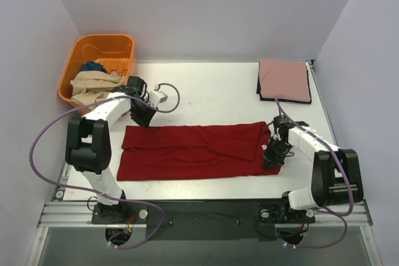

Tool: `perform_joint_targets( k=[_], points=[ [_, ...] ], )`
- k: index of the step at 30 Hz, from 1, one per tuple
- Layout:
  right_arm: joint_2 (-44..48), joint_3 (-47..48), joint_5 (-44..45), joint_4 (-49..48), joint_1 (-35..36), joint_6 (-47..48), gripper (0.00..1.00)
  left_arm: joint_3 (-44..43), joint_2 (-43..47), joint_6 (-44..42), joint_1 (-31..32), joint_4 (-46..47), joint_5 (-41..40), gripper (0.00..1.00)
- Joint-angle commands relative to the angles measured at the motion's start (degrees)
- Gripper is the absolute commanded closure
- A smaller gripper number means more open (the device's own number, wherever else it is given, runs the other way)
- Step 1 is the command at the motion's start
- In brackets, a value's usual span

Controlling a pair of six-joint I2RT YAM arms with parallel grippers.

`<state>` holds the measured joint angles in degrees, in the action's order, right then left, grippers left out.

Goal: Fold and stack the t-shirts
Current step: Fold the other side of the tshirt into a rectangle, then rotate the tshirt 90 degrees

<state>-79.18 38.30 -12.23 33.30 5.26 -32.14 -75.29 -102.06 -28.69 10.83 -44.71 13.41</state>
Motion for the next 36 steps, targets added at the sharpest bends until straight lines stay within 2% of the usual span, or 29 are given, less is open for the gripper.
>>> perform_joint_targets(
  k=[1,4,7,13,15,17,20,25,29,31,33,36],
  points=[
    [-5.6,0.5,1.5,-4.2,-1.5,-1.1,1.0,6.9,1.3,-8.1,0.0,6.0,-11.0,0.74],
    [-10.0,4.6,5.0,-4.2,-2.7,0.9,1.0,13.9,2.2,-9.5,0.0,6.9,-12.1,0.74],
    [-13.9,11.2,10.0,-2.9,-1.9,4.4,1.0,19.0,4.4,-10.2,0.1,5.3,-9.8,0.74],
    [-28.8,29.4,10.2,-1.2,0.5,8.7,1.0,29.6,13.3,-17.7,0.6,-6.1,-2.4,0.74],
    [-36.2,38.2,9.9,0.5,1.7,10.3,1.0,31.5,16.1,-17.6,1.5,-11.2,-0.9,0.73],
    [-42.5,47.6,7.9,2.4,3.6,11.7,1.0,31.1,18.3,-17.4,1.6,-11.3,-0.1,0.73],
    [-51.3,65.9,5.7,8.0,4.9,11.6,1.0,28.8,18.3,-20.4,3.6,-16.7,5.8,0.73],
    [-67.7,94.7,1.1,18.6,3.9,6.3,1.0,29.1,16.1,-18.7,14.9,-17.0,8.6,0.71],
    [-75.0,104.4,-2.4,18.6,2.6,3.6,1.0,27.3,13.6,-15.1,25.2,-13.1,9.6,0.69],
    [-75.5,103.9,-5.3,14.7,2.0,1.3,1.0,24.8,11.9,-13.7,29.5,-12.2,9.9,0.68],
    [-75.4,102.2,-8.7,8.3,1.9,-1.0,1.0,22.9,10.7,-13.5,32.0,-11.8,9.4,0.68],
    [-76.3,104.4,-10.7,2.2,2.1,-4.1,1.0,20.8,10.2,-14.1,32.9,-12.5,8.8,0.67]
  ],
)
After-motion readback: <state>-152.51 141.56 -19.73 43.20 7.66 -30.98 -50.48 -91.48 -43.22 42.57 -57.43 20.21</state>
